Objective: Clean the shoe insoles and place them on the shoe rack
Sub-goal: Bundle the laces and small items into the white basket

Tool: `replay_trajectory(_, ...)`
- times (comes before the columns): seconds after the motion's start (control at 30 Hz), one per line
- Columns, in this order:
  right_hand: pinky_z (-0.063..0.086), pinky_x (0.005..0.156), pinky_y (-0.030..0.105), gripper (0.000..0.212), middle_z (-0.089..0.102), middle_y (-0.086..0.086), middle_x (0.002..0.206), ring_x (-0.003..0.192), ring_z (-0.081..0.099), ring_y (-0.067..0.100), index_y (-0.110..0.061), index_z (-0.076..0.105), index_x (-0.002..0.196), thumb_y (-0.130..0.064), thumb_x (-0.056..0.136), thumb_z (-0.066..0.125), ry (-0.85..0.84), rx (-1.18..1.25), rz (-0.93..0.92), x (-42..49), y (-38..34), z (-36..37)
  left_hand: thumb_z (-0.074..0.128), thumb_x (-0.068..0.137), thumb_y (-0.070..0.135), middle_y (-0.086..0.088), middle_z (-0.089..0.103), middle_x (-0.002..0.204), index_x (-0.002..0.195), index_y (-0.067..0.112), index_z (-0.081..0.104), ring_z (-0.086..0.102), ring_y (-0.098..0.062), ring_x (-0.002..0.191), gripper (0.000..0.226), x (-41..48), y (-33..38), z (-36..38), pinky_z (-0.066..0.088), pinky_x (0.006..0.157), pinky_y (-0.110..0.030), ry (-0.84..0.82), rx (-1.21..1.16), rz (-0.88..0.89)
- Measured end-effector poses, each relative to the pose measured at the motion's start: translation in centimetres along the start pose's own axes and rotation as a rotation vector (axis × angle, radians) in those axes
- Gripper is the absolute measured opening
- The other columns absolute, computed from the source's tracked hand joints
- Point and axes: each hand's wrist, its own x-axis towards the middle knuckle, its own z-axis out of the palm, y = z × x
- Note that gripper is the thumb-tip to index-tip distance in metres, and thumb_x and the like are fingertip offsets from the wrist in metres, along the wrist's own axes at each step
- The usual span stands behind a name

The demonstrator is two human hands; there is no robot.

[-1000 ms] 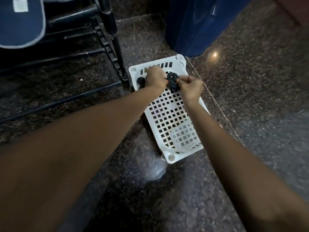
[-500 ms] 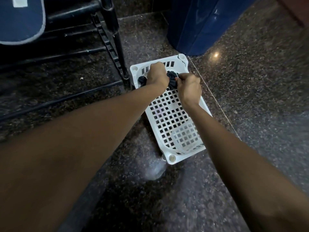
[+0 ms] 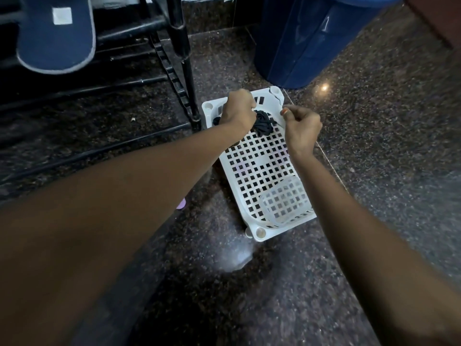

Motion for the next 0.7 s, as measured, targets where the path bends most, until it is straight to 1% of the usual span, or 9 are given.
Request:
replay_trajectory(0.1, 0.05, 0.085, 0.024, 0.015, 0.068, 0.005, 0.094, 0.085, 0.063, 0.012, -0.003, 0.069, 0.099, -0.007, 0.088, 0.059, -0.026, 0.06, -0.024, -1.6, -0.7, 0.6, 0.051, 0.09, -0.006, -0.012, 0.066, 0.105, 0.1, 0.008, 0.068, 0.063, -0.026, 0.099, 0.025, -0.6, -0.6, -1.3, 0.051, 0.089, -0.035, 0.002, -0.041, 0.079)
replay_trajectory(0.17, 0.052, 0.08, 0.023, 0.014, 0.069, 0.004, 0.09, 0.081, 0.064, 0.012, -0.003, 0.069, 0.097, -0.008, 0.088, 0.058, -0.069, 0.117, -0.037, -3.3, -1.3, 1.1, 0.05, 0.09, -0.005, -0.011, 0.068, 0.104, 0.1, 0.005, 0.069, 0.064, -0.024, 0.098, 0.024, -1.2, -1.1, -2.5, 0.052, 0.087, -0.032, 0.02, -0.056, 0.109)
replay_trajectory(0.3, 0.05, 0.079, 0.021, 0.014, 0.067, 0.0, 0.087, 0.08, 0.062, 0.01, -0.004, 0.069, 0.096, -0.007, 0.088, 0.058, -0.172, 0.14, -0.124, -7.1, -2.7, 2.3, 0.05, 0.09, -0.008, -0.014, 0.068, 0.097, 0.097, -0.002, 0.069, 0.059, -0.012, 0.084, 0.021, -3.4, -2.8, -5.7, 0.042, 0.065, -0.005, 0.051, -0.077, 0.159)
replay_trajectory(0.43, 0.048, 0.08, 0.023, 0.016, 0.069, 0.006, 0.088, 0.08, 0.062, 0.012, -0.004, 0.07, 0.094, 0.0, 0.085, 0.058, -0.323, 0.14, -0.203, -11.5, -3.3, 3.7, 0.052, 0.087, -0.01, -0.018, 0.069, 0.096, 0.097, -0.006, 0.069, 0.058, -0.011, 0.077, 0.02, -6.6, -6.3, -9.0, 0.038, 0.061, -0.002, 0.104, -0.109, 0.105)
replay_trajectory(0.53, 0.044, 0.077, 0.015, 0.017, 0.07, 0.012, 0.093, 0.08, 0.06, 0.011, -0.001, 0.07, 0.094, 0.003, 0.083, 0.058, -0.438, 0.073, -0.251, -14.9, -2.9, 4.4, 0.05, 0.084, -0.014, -0.019, 0.069, 0.094, 0.093, -0.007, 0.068, 0.055, 0.007, 0.06, 0.022, -9.3, -9.7, -10.3, 0.037, 0.06, -0.002, 0.088, -0.108, 0.018)
replay_trajectory(0.57, 0.043, 0.072, 0.01, 0.016, 0.07, 0.013, 0.091, 0.078, 0.059, 0.011, -0.001, 0.07, 0.094, 0.003, 0.083, 0.058, -0.473, 0.044, -0.265, -15.9, -2.6, 4.5, 0.049, 0.084, -0.014, -0.02, 0.069, 0.094, 0.093, -0.007, 0.068, 0.058, 0.006, 0.064, 0.022, -10.1, -10.8, -10.4, 0.037, 0.061, -0.003, 0.073, -0.11, -0.017)
replay_trajectory(0.6, 0.04, 0.066, 0.007, 0.015, 0.069, 0.014, 0.089, 0.075, 0.059, 0.012, 0.0, 0.07, 0.093, 0.003, 0.083, 0.058, -0.505, 0.02, -0.284, -17.0, -2.4, 4.6, 0.05, 0.084, -0.014, -0.022, 0.069, 0.095, 0.092, -0.007, 0.068, 0.064, -0.005, 0.074, 0.021, -11.1, -11.9, -10.3, 0.039, 0.062, -0.004, 0.062, -0.105, -0.047)
replay_trajectory(0.67, 0.038, 0.063, 0.012, 0.012, 0.068, 0.02, 0.086, 0.074, 0.061, 0.021, 0.002, 0.069, 0.088, 0.005, 0.081, 0.06, -0.555, -0.016, -0.348, -18.7, -1.7, 5.0, 0.051, 0.084, -0.014, -0.022, 0.07, 0.095, 0.092, -0.007, 0.069, 0.066, -0.026, 0.09, 0.021, -12.8, -13.7, -9.9, 0.041, 0.064, -0.009, 0.049, -0.096, -0.101)
replay_trajectory(0.7, 0.037, 0.065, 0.017, 0.011, 0.066, 0.021, 0.086, 0.076, 0.061, 0.026, 0.003, 0.068, 0.087, 0.005, 0.079, 0.061, -0.578, -0.047, -0.381, -19.3, -1.2, 5.2, 0.051, 0.084, -0.014, -0.022, 0.07, 0.096, 0.093, -0.006, 0.069, 0.066, -0.029, 0.092, 0.022, -13.5, -14.4, -9.6, 0.042, 0.065, -0.012, 0.036, -0.085, -0.118)
